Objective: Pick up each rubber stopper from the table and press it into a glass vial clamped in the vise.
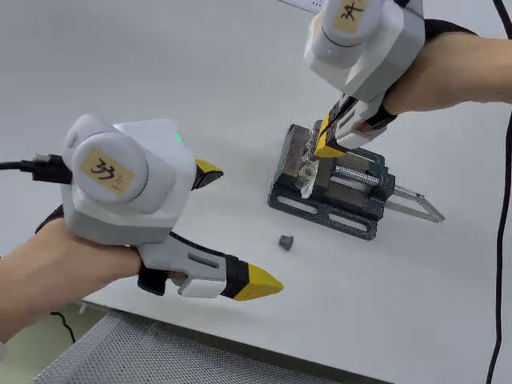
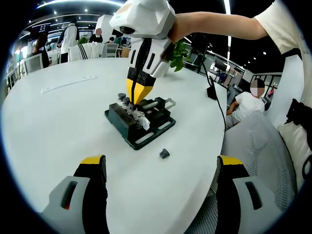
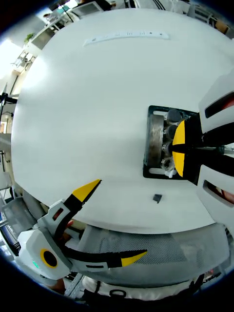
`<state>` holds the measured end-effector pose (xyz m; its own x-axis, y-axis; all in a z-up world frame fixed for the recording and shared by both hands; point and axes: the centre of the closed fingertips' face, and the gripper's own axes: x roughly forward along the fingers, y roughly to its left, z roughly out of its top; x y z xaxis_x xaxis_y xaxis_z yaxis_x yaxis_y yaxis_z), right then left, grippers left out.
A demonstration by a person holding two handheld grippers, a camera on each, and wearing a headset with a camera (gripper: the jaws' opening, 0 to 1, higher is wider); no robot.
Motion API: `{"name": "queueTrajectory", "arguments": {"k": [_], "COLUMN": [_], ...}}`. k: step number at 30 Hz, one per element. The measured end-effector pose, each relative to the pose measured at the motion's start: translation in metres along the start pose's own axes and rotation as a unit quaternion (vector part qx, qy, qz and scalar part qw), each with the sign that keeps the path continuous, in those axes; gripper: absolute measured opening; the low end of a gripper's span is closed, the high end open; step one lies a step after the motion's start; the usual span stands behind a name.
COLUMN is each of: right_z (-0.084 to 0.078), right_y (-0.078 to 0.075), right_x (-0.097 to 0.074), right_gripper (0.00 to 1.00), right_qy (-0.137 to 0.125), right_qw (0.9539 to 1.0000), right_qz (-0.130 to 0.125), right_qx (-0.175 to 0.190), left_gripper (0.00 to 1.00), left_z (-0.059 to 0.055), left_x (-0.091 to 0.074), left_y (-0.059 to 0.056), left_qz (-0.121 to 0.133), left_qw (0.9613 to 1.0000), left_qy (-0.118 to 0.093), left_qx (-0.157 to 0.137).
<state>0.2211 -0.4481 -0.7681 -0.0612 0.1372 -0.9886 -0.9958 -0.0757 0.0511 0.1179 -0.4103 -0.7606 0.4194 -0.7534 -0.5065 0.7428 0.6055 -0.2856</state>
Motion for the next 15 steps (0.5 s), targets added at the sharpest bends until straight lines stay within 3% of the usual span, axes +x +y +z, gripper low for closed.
{"name": "queueTrajectory", "arguments": {"k": [8, 15], "right_z": [0.0007, -0.0009], "right_y": [0.0000, 0.0005], "right_x": [0.0000, -0.0028], "right_gripper": [0.00, 0.00], "right_qy": [0.002, -0.026], "right_qw": [0.9998, 0.9996], "right_qz": [-0.008, 0.004], "right_qx": [-0.018, -0.002], "left_gripper": [0.93, 0.93], "left_z": [0.0024, 0.0019], "left_x": [0.0003, -0.0042], "left_y": [0.0015, 0.0054], "left_qz": [0.000, 0.005], "left_qw": [1.0000, 1.0000], "left_qy": [0.001, 0.005], "left_qx": [0.002, 0.003]}}
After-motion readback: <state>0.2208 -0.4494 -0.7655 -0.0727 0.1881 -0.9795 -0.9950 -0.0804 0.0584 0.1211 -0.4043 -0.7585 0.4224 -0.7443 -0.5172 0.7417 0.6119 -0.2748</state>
